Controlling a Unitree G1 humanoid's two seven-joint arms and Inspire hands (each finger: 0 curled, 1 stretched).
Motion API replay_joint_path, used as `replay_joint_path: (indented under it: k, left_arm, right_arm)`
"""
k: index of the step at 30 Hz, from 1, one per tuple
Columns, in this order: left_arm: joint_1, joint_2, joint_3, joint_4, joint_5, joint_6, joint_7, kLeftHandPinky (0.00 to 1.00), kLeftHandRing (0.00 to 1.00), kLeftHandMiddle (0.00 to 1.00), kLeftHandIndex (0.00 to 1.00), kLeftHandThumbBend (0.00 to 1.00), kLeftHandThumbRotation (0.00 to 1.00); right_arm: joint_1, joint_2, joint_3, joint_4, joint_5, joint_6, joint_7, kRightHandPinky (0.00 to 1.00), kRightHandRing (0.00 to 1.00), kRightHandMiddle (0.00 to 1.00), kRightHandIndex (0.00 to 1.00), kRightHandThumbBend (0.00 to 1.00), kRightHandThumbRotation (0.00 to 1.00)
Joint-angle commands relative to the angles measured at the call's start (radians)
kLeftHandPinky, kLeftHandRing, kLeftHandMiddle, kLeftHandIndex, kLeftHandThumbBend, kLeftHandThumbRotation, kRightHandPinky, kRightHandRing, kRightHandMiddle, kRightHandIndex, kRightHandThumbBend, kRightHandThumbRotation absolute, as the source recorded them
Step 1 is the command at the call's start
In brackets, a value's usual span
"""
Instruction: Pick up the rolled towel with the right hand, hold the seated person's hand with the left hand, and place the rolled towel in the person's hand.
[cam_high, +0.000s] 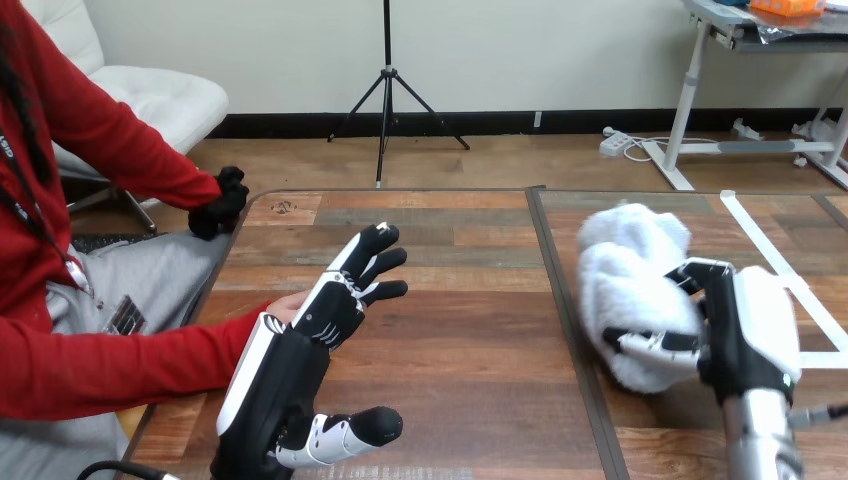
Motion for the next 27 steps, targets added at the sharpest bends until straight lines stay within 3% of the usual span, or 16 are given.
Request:
replay_joint_path:
  k: [1,5,12,27]
  left_arm:
    - [-0.018,0.035,-0.014,-0.060,-0.011,0.015,-0.029,0.80,0.90,0.93,0.93,1.00,0.70]
    - [-0.006,0.045,-0.014,-0.074,-0.015,0.035,-0.047,0.80,0.90,0.94,0.93,1.00,0.69]
    - [0.000,0.046,-0.004,-0.077,-0.005,0.030,-0.056,0.80,0.91,0.95,0.95,1.00,0.67]
    - [-0.002,0.053,0.029,-0.069,0.077,0.002,-0.025,0.84,0.94,0.98,0.98,1.00,0.64]
  right_arm:
    - [-0.023,-0.033,-0.010,-0.101,-0.016,-0.093,-0.069,0.09,0.12,0.15,0.13,0.66,0.00]
    - [-0.005,-0.041,-0.007,-0.126,-0.048,-0.136,-0.114,0.09,0.12,0.15,0.13,0.66,0.00]
    - [0.026,-0.048,-0.015,-0.172,-0.074,-0.211,-0.143,0.09,0.12,0.14,0.12,0.65,0.00]
    - [0.076,-0.061,-0.021,-0.297,-0.161,-0.267,-0.211,0.09,0.11,0.14,0.12,0.66,0.00]
